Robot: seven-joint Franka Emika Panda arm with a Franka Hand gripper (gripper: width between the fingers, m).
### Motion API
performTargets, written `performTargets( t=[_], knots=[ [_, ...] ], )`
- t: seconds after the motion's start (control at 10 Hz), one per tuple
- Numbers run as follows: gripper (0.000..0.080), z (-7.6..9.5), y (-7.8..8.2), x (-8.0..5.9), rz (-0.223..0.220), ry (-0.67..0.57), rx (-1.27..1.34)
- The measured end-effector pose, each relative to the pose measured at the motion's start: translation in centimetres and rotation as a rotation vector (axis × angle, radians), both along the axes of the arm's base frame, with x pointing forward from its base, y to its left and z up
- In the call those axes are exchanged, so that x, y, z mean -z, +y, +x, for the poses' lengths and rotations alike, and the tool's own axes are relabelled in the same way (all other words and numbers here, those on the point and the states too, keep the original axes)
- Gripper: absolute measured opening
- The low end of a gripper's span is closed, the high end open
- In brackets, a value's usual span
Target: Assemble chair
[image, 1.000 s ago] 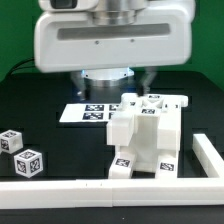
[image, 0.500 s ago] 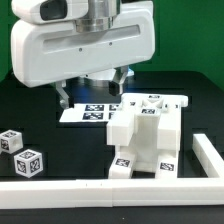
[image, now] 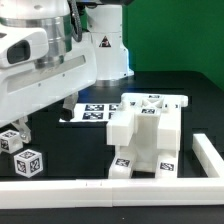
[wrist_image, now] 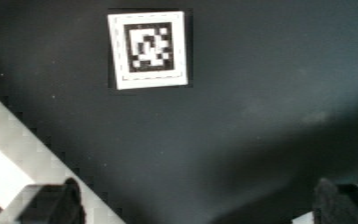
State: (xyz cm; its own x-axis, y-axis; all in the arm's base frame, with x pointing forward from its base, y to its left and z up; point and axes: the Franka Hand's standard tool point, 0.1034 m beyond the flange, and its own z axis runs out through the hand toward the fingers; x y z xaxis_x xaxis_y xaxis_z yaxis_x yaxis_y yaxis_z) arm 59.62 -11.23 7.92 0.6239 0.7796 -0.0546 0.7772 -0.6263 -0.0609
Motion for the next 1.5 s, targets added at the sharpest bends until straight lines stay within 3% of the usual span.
performTargets(
  t=[0.2, 0.4, 0.5, 1.2, 1.5],
  knots=[
    [0.0648, -0.2, -0.3, 0.3, -0.003, 0.003, -0.001],
    [0.0648, -1.4, -3.1, 3.4, -0.026, 0.005, 0.032],
    [0.0648, -1.3, -4.2, 3.9, -0.037, -0.011, 0.022],
    [0.0648, -1.4, -4.7, 3.9, -0.041, -0.010, 0.032],
    [0.0648, -2.2, -5.8, 5.1, -0.050, -0.008, 0.049]
  ],
)
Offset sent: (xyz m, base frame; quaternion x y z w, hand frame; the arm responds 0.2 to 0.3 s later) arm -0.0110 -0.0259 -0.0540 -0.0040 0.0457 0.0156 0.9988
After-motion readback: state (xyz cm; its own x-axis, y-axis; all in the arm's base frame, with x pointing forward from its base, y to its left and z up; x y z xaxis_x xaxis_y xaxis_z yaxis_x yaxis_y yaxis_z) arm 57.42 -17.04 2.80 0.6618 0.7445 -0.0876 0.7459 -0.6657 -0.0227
